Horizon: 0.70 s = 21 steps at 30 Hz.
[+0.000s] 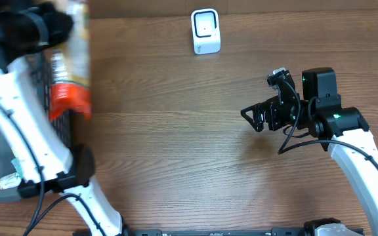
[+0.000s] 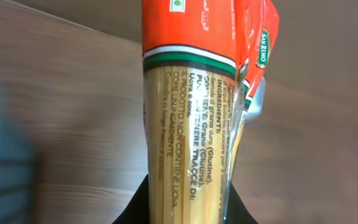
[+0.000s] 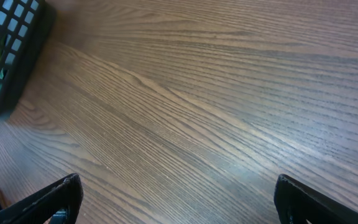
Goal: Scan the item barcode
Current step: 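Lift the spaghetti package out and place it on the table center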
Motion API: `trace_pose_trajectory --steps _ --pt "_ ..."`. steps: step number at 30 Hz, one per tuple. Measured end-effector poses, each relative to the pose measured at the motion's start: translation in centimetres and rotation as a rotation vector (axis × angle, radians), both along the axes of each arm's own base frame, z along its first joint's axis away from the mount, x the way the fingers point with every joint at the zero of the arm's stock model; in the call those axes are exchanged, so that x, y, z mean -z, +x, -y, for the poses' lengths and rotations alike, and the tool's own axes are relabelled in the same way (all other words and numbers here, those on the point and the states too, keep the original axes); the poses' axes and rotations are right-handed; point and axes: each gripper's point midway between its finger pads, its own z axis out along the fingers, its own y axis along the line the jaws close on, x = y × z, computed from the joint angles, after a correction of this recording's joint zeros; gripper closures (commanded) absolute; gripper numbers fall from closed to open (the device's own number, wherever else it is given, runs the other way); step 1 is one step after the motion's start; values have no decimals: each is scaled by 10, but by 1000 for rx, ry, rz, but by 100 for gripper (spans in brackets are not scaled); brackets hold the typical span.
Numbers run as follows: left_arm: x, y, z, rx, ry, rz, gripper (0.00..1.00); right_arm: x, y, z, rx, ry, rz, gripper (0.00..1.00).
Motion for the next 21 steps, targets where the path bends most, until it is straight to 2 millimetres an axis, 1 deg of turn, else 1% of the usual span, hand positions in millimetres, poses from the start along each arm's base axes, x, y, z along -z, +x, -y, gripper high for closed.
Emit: trace_pose_trajectory --steps 2,4,5,8,9,12,14,16,19,21 --pt "17 2 37 79 -15 -64 96 0 0 0 0 0 0 1" --pt "41 1 71 149 -21 -152 95 0 0 0 1 0 -1 0" --pt "56 -1 89 187 -15 -206 96 0 0 0 0 0 0 0" --pt "98 -7 130 271 23 -329 96 0 0 0 0 0 0 0" --pt "116 -9 144 303 45 -369 96 0 0 0 0 0 -1 0" --pt "156 -14 175 367 80 -441 95 0 0 0 0 0 0 0" --pt "186 -18 193 395 90 -485 96 0 0 0 0 0 -1 0" --pt "215 -23 204 405 92 -530 95 0 -1 0 0 -1 -3 0" --pt "256 -32 210 396 79 -596 96 1 -1 0 1 -2 -7 0" --pt "280 -36 212 384 52 -623 96 1 -1 0 0 -1 -7 0"
